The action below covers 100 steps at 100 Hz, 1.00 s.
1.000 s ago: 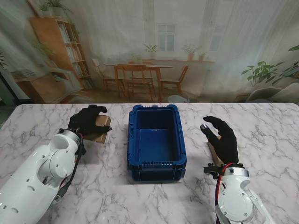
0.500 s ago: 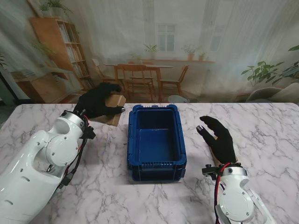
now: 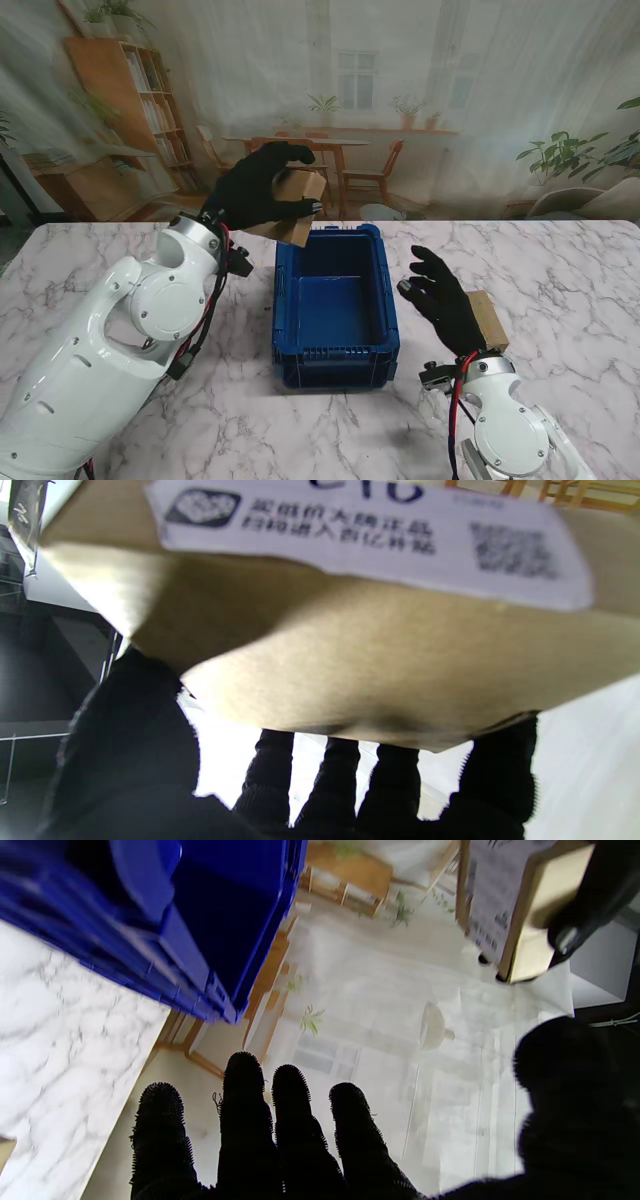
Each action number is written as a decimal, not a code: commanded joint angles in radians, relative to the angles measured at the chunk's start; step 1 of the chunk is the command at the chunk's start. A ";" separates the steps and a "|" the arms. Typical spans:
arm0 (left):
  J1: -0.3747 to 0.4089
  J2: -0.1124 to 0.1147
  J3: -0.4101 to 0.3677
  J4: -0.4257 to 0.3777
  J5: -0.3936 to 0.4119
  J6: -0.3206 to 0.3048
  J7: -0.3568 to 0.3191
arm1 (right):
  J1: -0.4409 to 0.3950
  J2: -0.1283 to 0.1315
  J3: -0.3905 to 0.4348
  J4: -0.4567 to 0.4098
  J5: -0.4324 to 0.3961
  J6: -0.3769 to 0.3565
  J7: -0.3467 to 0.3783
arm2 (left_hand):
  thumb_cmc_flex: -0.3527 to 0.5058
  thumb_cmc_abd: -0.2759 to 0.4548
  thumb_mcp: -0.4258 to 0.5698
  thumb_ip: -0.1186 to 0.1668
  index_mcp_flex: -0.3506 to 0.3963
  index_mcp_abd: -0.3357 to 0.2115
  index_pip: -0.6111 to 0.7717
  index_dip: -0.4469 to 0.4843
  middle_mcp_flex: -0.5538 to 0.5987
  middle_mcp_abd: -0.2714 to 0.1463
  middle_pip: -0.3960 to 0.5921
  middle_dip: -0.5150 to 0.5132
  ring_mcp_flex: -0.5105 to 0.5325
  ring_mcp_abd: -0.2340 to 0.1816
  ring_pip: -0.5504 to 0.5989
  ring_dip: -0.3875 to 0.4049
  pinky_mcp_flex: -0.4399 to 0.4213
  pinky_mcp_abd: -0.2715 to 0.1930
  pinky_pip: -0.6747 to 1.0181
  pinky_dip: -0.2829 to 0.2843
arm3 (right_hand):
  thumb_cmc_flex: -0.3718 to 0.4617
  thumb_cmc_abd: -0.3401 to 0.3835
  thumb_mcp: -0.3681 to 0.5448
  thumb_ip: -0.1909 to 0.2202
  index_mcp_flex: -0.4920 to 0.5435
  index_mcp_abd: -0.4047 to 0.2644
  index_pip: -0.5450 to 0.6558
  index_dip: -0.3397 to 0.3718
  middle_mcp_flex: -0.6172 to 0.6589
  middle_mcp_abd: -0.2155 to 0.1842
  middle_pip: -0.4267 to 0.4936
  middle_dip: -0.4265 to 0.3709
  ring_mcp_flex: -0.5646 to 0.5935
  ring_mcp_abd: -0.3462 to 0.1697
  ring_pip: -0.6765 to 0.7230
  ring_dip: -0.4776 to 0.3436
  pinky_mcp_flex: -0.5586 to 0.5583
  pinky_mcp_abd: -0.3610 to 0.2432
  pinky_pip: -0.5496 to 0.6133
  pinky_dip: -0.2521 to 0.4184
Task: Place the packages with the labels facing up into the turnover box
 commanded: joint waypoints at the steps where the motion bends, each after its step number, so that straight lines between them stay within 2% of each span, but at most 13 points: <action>1: 0.001 -0.019 0.020 -0.009 -0.015 -0.010 0.001 | -0.006 0.009 -0.003 -0.016 0.000 0.009 0.002 | 0.338 0.135 0.294 0.067 0.004 0.004 0.005 -0.006 0.008 0.005 -0.005 -0.001 0.095 -0.013 0.168 0.023 0.072 -0.598 0.228 0.057 | -0.059 -0.048 0.030 -0.024 -0.030 0.020 -0.032 -0.027 -0.020 -0.006 -0.014 -0.007 -0.013 -0.001 -0.014 0.007 0.004 0.012 -0.018 0.018; 7: -0.001 -0.024 0.033 -0.006 -0.028 -0.017 0.016 | -0.001 0.013 -0.009 -0.017 0.006 0.017 0.022 | 0.339 0.136 0.292 0.067 0.007 0.005 0.006 -0.006 0.008 0.005 -0.005 -0.002 0.096 -0.013 0.169 0.023 0.071 -0.598 0.226 0.057 | -0.063 -0.065 0.038 -0.026 -0.029 0.011 -0.037 -0.030 -0.026 -0.025 -0.010 -0.005 -0.016 -0.003 -0.016 0.006 0.005 0.012 -0.019 0.018; 14: -0.002 -0.029 0.045 -0.005 -0.043 -0.017 0.028 | 0.014 0.017 -0.023 -0.012 0.005 0.031 0.042 | 0.339 0.136 0.290 0.067 0.008 0.004 0.005 -0.007 0.007 0.006 -0.005 -0.002 0.094 -0.013 0.168 0.022 0.071 -0.597 0.225 0.057 | -0.077 -0.086 0.072 -0.034 -0.047 -0.048 -0.030 -0.020 -0.064 -0.064 0.026 0.011 -0.029 -0.008 -0.019 0.007 0.004 0.009 -0.020 0.020; 22: -0.007 -0.033 0.056 -0.007 -0.061 -0.012 0.036 | 0.041 0.021 -0.045 -0.005 -0.003 0.054 0.062 | 0.340 0.138 0.288 0.067 0.008 0.003 0.003 -0.008 0.006 0.005 -0.006 -0.004 0.093 -0.013 0.167 0.020 0.070 -0.596 0.223 0.058 | -0.071 -0.104 0.075 -0.035 -0.069 -0.069 -0.015 -0.002 -0.102 -0.076 0.046 0.019 -0.040 -0.013 -0.022 0.007 0.002 0.005 -0.020 0.023; 34: -0.019 -0.037 0.075 -0.012 -0.072 0.002 0.036 | 0.075 0.024 -0.072 -0.004 -0.013 0.077 0.075 | 0.343 0.140 0.285 0.068 0.011 0.002 0.003 -0.010 0.006 0.004 -0.007 -0.005 0.093 -0.015 0.168 0.019 0.070 -0.598 0.221 0.059 | -0.050 -0.123 0.080 -0.034 -0.097 -0.082 -0.017 0.004 -0.132 -0.079 0.052 0.022 -0.048 -0.017 -0.023 0.007 -0.001 -0.003 -0.020 0.024; 47: -0.046 -0.039 0.099 -0.017 -0.080 0.028 0.024 | 0.109 0.020 -0.102 0.001 -0.085 0.088 0.040 | 0.343 0.143 0.281 0.067 0.012 0.000 0.003 -0.011 0.004 0.004 -0.010 -0.009 0.093 -0.016 0.167 0.018 0.070 -0.596 0.220 0.060 | -0.023 -0.140 0.086 -0.029 -0.133 -0.081 -0.033 0.004 -0.159 -0.080 0.061 0.024 -0.049 -0.019 -0.022 0.008 0.004 -0.011 -0.016 0.026; 55: -0.075 -0.042 0.120 -0.013 -0.083 0.052 0.016 | 0.131 0.017 -0.117 0.006 -0.121 0.097 0.016 | 0.345 0.144 0.280 0.068 0.011 0.001 0.004 -0.011 0.003 0.004 -0.009 -0.009 0.094 -0.019 0.169 0.018 0.072 -0.599 0.220 0.061 | -0.009 -0.146 0.084 -0.023 -0.135 -0.081 -0.098 -0.007 -0.184 -0.079 0.082 0.026 -0.053 -0.018 -0.020 0.006 0.005 -0.013 -0.013 0.028; 59: -0.089 -0.044 0.131 -0.011 -0.088 0.070 0.013 | 0.140 0.016 -0.123 0.007 -0.130 0.104 0.009 | 0.345 0.146 0.278 0.067 0.011 0.001 0.005 -0.010 0.000 0.005 -0.009 -0.009 0.093 -0.018 0.169 0.018 0.072 -0.599 0.221 0.062 | -0.006 -0.147 0.083 -0.023 -0.113 -0.081 -0.180 -0.002 -0.194 -0.079 0.095 0.026 -0.057 -0.018 -0.019 0.003 0.006 -0.014 -0.013 0.027; 61: -0.096 -0.046 0.136 -0.010 -0.093 0.079 0.014 | 0.145 0.015 -0.125 0.007 -0.132 0.107 0.006 | 0.345 0.148 0.278 0.067 0.011 0.002 0.006 -0.010 -0.002 0.005 -0.009 -0.009 0.093 -0.019 0.170 0.018 0.072 -0.600 0.221 0.062 | -0.005 -0.147 0.083 -0.023 -0.089 -0.081 -0.274 0.078 -0.214 -0.083 0.084 0.014 -0.059 -0.018 -0.018 0.001 0.006 -0.015 -0.012 0.025; 64: -0.106 -0.049 0.145 -0.008 -0.099 0.090 0.016 | 0.151 0.014 -0.128 0.006 -0.135 0.113 0.003 | 0.346 0.149 0.277 0.067 0.011 0.003 0.007 -0.009 -0.001 0.004 -0.007 -0.009 0.094 -0.020 0.171 0.019 0.073 -0.600 0.222 0.063 | -0.005 -0.147 0.083 -0.023 -0.084 -0.081 -0.302 0.102 -0.222 -0.084 0.079 0.010 -0.061 -0.017 -0.018 0.000 0.005 -0.015 -0.012 0.025; 81: -0.133 -0.061 0.180 -0.009 -0.111 0.133 0.029 | 0.182 0.003 -0.146 0.004 -0.147 0.140 -0.039 | 0.348 0.152 0.270 0.066 0.010 0.004 0.013 -0.007 -0.006 0.006 -0.003 -0.008 0.091 -0.020 0.175 0.021 0.073 -0.600 0.226 0.066 | -0.011 -0.155 0.079 -0.024 -0.082 -0.075 -0.317 0.104 -0.229 -0.076 0.036 -0.009 -0.087 -0.015 -0.023 -0.003 -0.003 -0.022 -0.015 0.022; 92: -0.153 -0.058 0.202 -0.001 -0.055 0.132 0.030 | 0.189 -0.003 -0.153 -0.010 -0.148 0.149 -0.062 | 0.348 0.156 0.266 0.065 0.012 0.003 0.017 -0.007 -0.006 0.003 0.000 -0.008 0.093 -0.025 0.176 0.021 0.075 -0.606 0.225 0.066 | -0.016 -0.163 0.075 -0.026 -0.080 -0.051 -0.316 0.107 -0.231 -0.065 0.021 -0.015 -0.095 -0.004 -0.029 -0.008 -0.008 -0.022 -0.016 0.022; 100: -0.164 -0.062 0.214 0.005 -0.054 0.137 0.034 | 0.196 -0.005 -0.159 -0.020 -0.155 0.152 -0.070 | 0.348 0.158 0.263 0.065 0.013 0.001 0.020 -0.006 -0.006 0.003 0.003 -0.007 0.093 -0.026 0.178 0.021 0.077 -0.609 0.224 0.065 | -0.023 -0.165 0.074 -0.027 -0.079 -0.034 -0.312 0.112 -0.228 -0.062 0.017 -0.017 -0.092 0.001 -0.030 -0.011 -0.009 -0.019 -0.016 0.021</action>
